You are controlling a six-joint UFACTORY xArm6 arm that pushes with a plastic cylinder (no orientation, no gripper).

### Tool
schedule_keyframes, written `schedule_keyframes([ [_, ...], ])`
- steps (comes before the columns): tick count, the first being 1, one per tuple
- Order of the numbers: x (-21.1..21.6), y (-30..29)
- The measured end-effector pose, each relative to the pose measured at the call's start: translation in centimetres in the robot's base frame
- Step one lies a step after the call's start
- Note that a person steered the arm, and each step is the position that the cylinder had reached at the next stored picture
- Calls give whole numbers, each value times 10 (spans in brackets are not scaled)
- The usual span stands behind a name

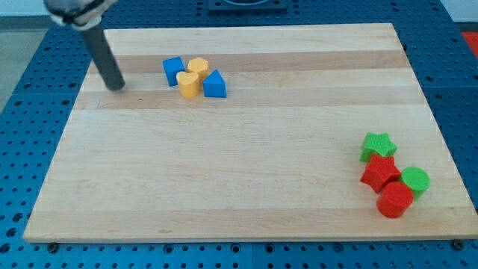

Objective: Separate the group of blocks

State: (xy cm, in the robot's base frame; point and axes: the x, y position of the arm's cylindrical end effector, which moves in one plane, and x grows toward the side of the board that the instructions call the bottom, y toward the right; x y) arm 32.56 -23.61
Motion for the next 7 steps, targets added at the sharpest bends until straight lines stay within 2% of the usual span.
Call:
schedule_keyframes([
  [1, -20, 0],
  [2, -20, 20],
  [3, -20, 75],
  [5, -18, 86],
  [7, 3, 171],
])
